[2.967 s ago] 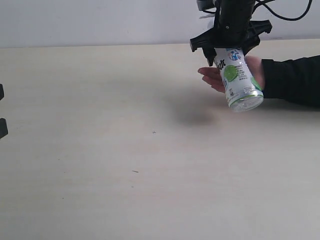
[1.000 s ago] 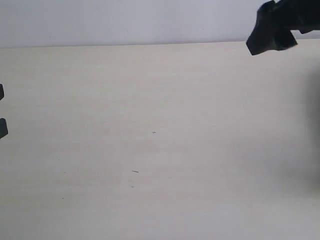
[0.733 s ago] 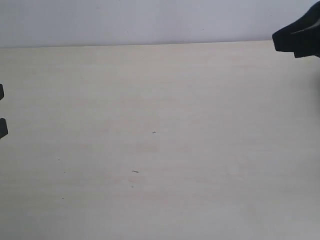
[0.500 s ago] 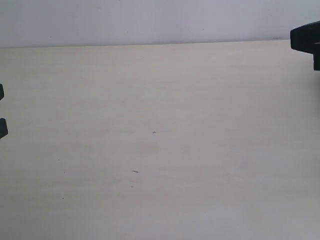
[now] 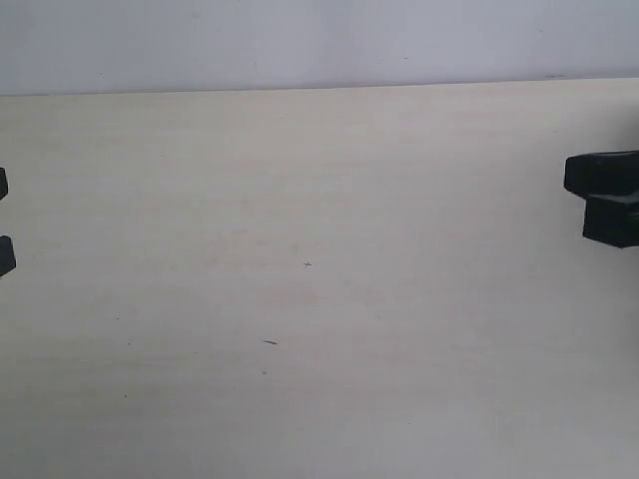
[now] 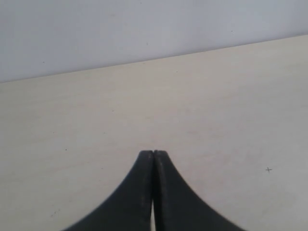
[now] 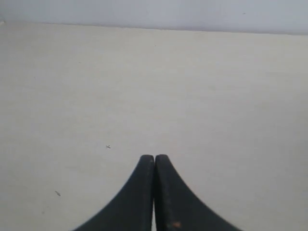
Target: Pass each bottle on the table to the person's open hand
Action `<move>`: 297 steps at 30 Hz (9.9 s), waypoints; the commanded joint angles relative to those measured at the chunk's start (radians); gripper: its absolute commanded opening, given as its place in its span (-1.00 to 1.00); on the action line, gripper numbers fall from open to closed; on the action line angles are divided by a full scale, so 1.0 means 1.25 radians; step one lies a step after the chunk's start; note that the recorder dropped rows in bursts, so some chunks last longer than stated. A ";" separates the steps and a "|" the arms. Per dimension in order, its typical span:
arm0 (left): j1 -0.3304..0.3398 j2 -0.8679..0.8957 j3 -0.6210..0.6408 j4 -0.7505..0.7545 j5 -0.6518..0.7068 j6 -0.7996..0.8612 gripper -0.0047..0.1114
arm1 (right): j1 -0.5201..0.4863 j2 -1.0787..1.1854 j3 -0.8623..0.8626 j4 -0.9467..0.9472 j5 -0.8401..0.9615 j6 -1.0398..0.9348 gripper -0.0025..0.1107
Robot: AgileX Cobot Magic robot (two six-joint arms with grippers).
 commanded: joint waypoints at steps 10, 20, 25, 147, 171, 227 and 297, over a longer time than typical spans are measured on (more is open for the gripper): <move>0.003 -0.002 0.004 0.004 0.000 -0.004 -0.92 | 0.000 -0.197 0.198 0.015 -0.302 -0.029 -0.96; 0.003 -0.002 0.004 0.002 0.000 -0.019 -0.92 | 0.000 -0.357 0.200 0.017 -0.214 -0.024 -0.96; 0.003 -0.002 0.004 0.002 -0.028 -0.127 -0.92 | 0.000 -0.408 0.200 0.033 -0.196 -0.014 -0.96; 0.003 -0.002 0.004 0.050 -0.018 -0.154 -0.92 | 0.000 -0.541 0.200 0.080 -0.059 -0.023 -0.96; -0.006 -0.541 0.099 0.179 0.062 -0.149 -0.92 | 0.000 -0.541 0.200 0.080 -0.059 -0.023 -0.96; 0.368 -0.653 0.183 0.154 0.389 -0.235 -0.92 | 0.000 -0.541 0.200 0.080 -0.059 -0.023 -0.96; 0.368 -0.653 0.228 0.576 0.372 -0.632 -0.92 | -0.294 -0.608 0.355 -0.131 -0.008 -0.139 -0.96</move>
